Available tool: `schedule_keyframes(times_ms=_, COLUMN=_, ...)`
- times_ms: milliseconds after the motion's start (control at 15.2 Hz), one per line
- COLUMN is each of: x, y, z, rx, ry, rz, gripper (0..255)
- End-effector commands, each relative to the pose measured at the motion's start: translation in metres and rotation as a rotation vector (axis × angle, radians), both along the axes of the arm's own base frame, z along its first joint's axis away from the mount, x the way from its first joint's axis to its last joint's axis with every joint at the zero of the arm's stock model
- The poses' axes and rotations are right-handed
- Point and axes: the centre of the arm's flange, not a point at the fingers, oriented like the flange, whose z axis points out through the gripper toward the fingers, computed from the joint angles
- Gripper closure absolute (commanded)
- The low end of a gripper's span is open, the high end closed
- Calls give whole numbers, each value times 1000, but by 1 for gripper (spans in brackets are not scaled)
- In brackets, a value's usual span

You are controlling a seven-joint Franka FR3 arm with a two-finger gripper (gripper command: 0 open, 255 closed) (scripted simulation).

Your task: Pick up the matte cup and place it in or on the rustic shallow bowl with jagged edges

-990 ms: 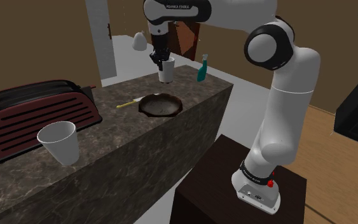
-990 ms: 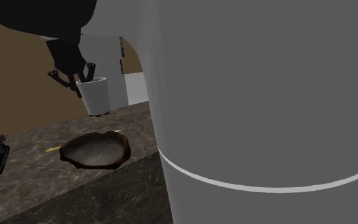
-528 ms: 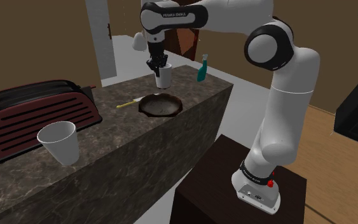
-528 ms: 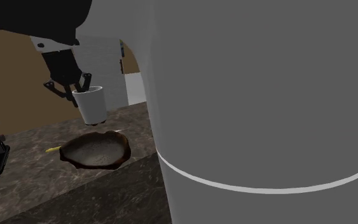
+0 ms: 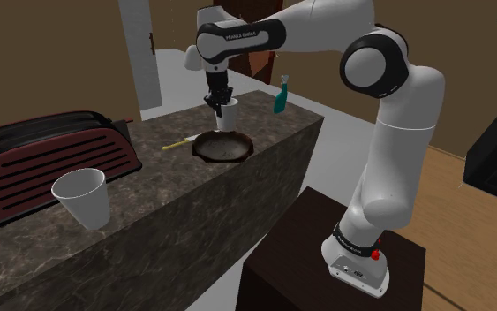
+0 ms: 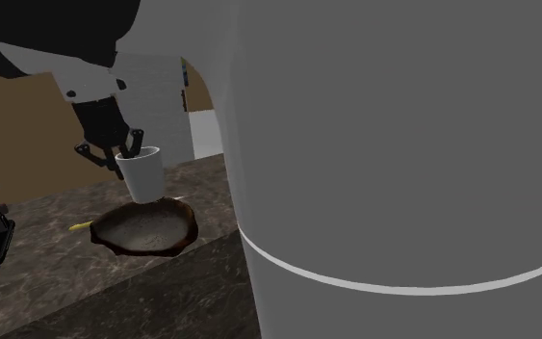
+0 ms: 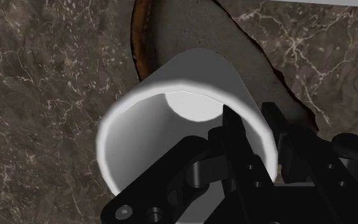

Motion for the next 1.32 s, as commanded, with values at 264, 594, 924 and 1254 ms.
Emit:
schedule_keyframes(times_ms=264, x=1, y=0, z=-31, rx=0, ry=-1, rz=0, gripper=255)
schedule_keyframes(times_ms=594, x=1, y=0, z=-31, rx=0, ry=-1, rz=0, gripper=255)
schedule_keyframes(times_ms=924, x=1, y=0, z=-31, rx=0, ry=-1, rz=0, gripper=0)
schedule_keyframes(times_ms=1254, x=2, y=2, z=-18, rx=0, ry=-1, rz=0, gripper=0)
